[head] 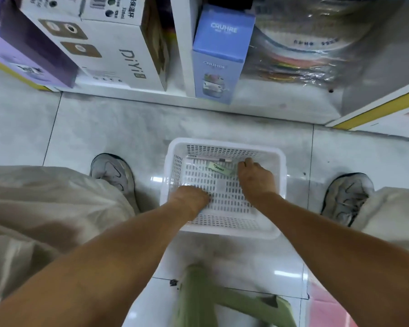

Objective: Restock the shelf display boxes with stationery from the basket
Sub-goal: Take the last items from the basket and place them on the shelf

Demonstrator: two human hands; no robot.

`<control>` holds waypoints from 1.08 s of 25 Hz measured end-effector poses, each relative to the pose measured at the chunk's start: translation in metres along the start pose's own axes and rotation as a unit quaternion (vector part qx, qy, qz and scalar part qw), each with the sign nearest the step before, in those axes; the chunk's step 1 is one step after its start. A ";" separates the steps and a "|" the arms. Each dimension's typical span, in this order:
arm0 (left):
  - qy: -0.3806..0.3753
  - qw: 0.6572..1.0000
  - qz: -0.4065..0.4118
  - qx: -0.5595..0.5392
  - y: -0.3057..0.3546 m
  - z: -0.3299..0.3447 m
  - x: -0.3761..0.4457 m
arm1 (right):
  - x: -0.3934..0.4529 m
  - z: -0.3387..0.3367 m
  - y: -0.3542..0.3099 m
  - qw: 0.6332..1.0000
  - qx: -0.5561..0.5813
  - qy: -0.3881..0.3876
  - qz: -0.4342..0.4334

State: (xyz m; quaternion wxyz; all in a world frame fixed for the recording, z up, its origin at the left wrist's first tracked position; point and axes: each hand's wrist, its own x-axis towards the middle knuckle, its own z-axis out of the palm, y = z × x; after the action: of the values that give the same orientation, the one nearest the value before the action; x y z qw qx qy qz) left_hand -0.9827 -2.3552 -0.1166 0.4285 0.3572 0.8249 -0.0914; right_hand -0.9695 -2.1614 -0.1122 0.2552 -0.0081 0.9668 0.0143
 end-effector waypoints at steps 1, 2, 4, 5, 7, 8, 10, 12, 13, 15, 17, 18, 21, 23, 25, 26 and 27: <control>0.009 1.000 0.002 -0.023 -0.002 0.001 0.002 | 0.001 0.002 -0.001 1.000 0.015 0.000 0.001; 0.020 0.997 -0.006 -0.079 -0.003 0.001 0.004 | 0.002 0.002 -0.002 0.998 0.055 0.006 0.019; 0.063 0.941 -0.077 -0.323 -0.003 -0.006 0.009 | 0.002 0.000 -0.005 0.975 0.201 0.024 0.091; 0.082 0.859 -0.129 -0.488 -0.002 -0.012 0.012 | 0.002 -0.001 -0.009 0.947 0.294 0.024 0.126; 0.110 0.663 -0.161 -0.723 0.004 -0.026 0.017 | -0.001 -0.003 -0.019 0.883 0.450 0.001 0.134; 0.113 0.608 -0.155 -0.771 0.005 -0.030 0.019 | -0.005 -0.005 -0.024 0.855 0.505 -0.020 0.115; 0.100 0.586 -0.143 -0.791 0.008 -0.035 0.022 | -0.009 -0.008 -0.033 0.782 0.615 -0.058 0.082; 0.113 0.599 -0.172 -0.774 0.011 -0.032 0.024 | -0.005 -0.009 -0.035 0.743 0.661 -0.048 0.094; 0.128 0.608 -0.197 -0.758 0.010 -0.029 0.026 | 0.000 -0.008 -0.035 0.782 0.613 -0.018 0.110; 0.166 0.681 -0.254 -0.667 0.005 -0.026 0.027 | 0.006 -0.003 -0.035 0.920 0.379 0.032 0.097; 0.223 0.801 -0.261 -0.490 0.000 -0.023 0.025 | 0.009 0.003 -0.039 0.977 0.208 0.024 0.042; 0.254 0.856 -0.233 -0.385 -0.003 -0.024 0.023 | 0.009 0.007 -0.040 0.984 0.176 0.024 0.023; 0.280 0.946 -0.106 -0.124 -0.009 -0.031 0.024 | 0.007 0.014 -0.041 0.982 0.182 0.051 0.013; 0.252 0.962 -0.084 -0.064 -0.010 -0.038 0.028 | 0.003 0.016 -0.036 0.977 0.202 0.063 0.022; 0.230 0.968 -0.087 -0.046 -0.012 -0.039 0.032 | -0.003 0.020 -0.027 0.972 0.224 0.060 0.025; 0.217 0.971 -0.087 -0.044 -0.011 -0.038 0.033 | -0.005 0.021 -0.022 0.969 0.238 0.051 0.030; 0.205 0.974 -0.086 -0.053 -0.010 -0.036 0.033 | -0.006 0.020 -0.017 0.961 0.269 0.033 0.044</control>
State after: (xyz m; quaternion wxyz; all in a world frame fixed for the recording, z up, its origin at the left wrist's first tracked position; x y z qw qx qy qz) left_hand -1.0252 -2.3290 -0.1216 0.2595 0.2724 0.9265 -0.0089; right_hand -0.9534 -2.1779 -0.1273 0.2147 0.1028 0.9422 -0.2358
